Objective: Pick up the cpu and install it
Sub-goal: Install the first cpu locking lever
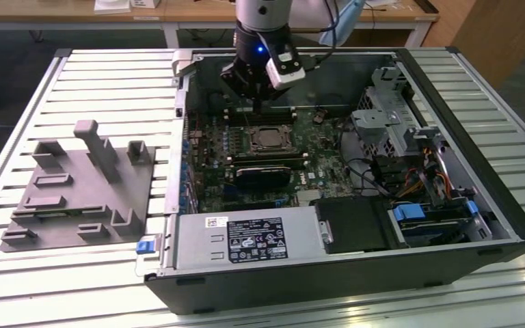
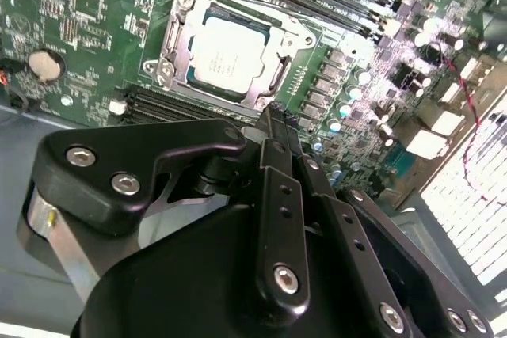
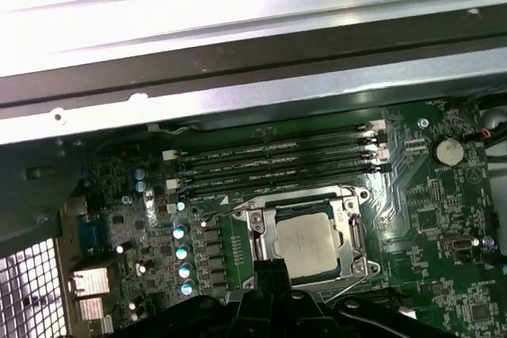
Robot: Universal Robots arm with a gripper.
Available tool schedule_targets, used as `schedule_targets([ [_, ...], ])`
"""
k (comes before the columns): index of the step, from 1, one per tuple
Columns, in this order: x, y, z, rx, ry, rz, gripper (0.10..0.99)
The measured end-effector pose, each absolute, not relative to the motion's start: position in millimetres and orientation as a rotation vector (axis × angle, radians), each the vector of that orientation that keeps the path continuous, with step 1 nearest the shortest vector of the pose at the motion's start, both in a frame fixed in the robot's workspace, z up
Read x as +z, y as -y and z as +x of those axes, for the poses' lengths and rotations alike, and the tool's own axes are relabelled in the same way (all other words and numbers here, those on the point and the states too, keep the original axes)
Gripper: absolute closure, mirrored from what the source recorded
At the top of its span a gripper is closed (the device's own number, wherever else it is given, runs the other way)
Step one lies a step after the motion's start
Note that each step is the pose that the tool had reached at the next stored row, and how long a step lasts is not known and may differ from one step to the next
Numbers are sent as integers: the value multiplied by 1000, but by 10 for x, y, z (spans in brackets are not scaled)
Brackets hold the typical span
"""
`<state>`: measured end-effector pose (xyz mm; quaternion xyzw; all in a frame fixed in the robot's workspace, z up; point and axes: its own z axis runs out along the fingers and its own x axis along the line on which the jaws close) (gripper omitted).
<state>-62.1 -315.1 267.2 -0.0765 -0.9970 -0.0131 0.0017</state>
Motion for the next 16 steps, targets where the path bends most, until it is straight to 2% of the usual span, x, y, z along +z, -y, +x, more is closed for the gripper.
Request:
schedule_targets([
  [16,2639,3140,-900,-42,3141,-171,980],
])
